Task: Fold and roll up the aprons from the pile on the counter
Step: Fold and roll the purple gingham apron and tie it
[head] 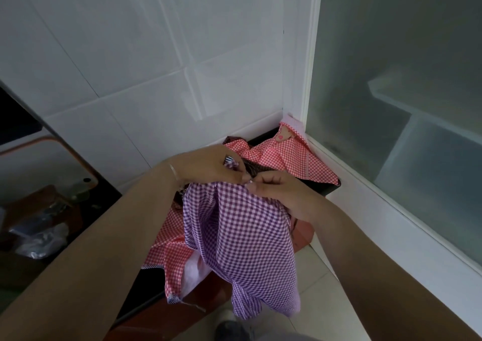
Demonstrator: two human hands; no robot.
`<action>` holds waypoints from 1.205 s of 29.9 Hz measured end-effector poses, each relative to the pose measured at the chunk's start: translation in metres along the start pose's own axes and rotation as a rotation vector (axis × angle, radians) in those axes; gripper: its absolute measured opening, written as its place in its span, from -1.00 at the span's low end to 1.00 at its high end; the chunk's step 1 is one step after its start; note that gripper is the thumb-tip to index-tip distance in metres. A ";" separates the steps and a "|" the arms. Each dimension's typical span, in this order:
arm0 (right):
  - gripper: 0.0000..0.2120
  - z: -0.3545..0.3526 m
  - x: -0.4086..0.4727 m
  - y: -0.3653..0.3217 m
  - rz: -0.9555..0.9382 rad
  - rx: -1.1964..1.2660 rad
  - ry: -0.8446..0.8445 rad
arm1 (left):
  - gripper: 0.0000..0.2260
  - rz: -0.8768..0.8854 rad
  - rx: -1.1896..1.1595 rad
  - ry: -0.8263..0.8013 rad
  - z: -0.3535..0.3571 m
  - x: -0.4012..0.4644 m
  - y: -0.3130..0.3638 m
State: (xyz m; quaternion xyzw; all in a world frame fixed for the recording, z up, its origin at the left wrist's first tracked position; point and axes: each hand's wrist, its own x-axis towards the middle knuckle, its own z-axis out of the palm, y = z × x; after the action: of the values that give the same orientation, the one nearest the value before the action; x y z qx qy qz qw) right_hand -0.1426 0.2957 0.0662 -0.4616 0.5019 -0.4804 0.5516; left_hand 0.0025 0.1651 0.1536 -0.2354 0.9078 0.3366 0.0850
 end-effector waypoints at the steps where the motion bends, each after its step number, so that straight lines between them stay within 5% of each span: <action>1: -0.78 -0.001 0.000 -0.004 0.019 -0.007 -0.011 | -0.89 0.005 0.006 0.006 -0.004 -0.001 0.001; 7: -0.59 -0.010 -0.005 -0.013 0.201 -0.240 -0.098 | -0.90 -0.015 -0.061 0.182 -0.028 -0.016 -0.008; 10: -0.32 -0.007 -0.004 -0.008 0.247 -0.422 -0.123 | -0.87 -0.061 0.163 0.380 -0.042 -0.015 -0.021; 15: -0.43 -0.015 -0.012 -0.014 0.258 -0.530 -0.045 | -0.75 -0.246 0.525 0.649 -0.046 -0.011 -0.063; 20: -0.33 -0.041 -0.018 -0.023 0.228 -0.679 -0.009 | -0.74 -0.403 0.430 0.680 -0.025 -0.019 -0.098; 25: -0.63 -0.057 -0.018 0.001 0.372 -0.858 -0.037 | -0.73 -0.454 0.313 0.739 -0.019 -0.023 -0.108; 32: -0.88 -0.033 -0.014 0.064 0.225 -0.800 0.298 | -0.75 -0.480 0.276 0.861 -0.002 -0.027 -0.120; 36: -0.61 -0.021 -0.011 0.086 0.321 -0.730 0.188 | -0.77 -0.406 0.216 0.979 0.004 -0.023 -0.110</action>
State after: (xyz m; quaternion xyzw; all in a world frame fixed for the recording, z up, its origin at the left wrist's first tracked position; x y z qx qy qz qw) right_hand -0.1585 0.3160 -0.0192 -0.4972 0.7531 -0.2187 0.3713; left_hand 0.0758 0.1029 0.0947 -0.5253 0.8071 0.0691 -0.2606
